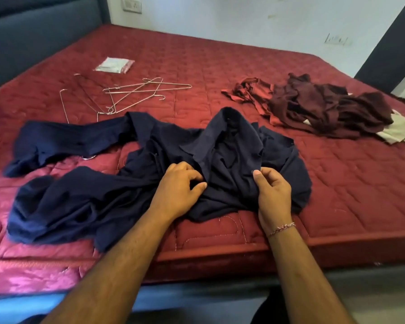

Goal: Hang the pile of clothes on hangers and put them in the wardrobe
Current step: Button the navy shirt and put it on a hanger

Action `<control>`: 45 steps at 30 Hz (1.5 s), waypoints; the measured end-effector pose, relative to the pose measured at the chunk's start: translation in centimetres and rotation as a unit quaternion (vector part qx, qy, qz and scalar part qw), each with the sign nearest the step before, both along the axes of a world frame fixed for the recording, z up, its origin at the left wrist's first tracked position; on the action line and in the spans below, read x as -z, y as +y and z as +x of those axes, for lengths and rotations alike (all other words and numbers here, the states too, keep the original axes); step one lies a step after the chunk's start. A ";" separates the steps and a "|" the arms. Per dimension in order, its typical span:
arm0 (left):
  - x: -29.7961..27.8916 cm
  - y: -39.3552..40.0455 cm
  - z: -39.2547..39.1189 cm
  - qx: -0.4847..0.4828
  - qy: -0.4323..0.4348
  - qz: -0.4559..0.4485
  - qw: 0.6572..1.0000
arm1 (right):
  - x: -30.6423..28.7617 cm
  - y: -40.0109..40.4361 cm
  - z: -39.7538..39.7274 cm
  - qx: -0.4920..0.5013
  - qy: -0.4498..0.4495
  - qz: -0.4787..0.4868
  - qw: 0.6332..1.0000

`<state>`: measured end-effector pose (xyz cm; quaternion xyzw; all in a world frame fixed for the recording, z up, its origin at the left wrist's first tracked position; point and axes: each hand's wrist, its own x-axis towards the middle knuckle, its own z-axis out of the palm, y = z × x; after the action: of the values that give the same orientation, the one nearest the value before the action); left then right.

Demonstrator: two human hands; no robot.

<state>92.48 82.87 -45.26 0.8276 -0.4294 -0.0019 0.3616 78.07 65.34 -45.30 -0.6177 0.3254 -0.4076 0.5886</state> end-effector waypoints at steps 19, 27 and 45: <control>-3.2 -2.8 -5.7 -0.150 0.069 -0.230 0.959 | -1.7 4.3 1.6 -0.039 -0.021 -0.087 0.995; -1.6 -2.0 -5.1 -0.065 0.238 -0.275 0.929 | -0.5 4.9 0.8 -0.045 0.019 -0.109 0.993; -1.0 -2.2 -4.9 -0.097 0.302 -0.257 0.913 | -1.0 6.2 0.4 -0.040 0.023 -0.195 0.980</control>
<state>87.55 80.68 -44.24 0.7039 -0.2026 -0.1065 0.6724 78.43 71.51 -44.34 -0.7426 0.2281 -0.4247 0.4650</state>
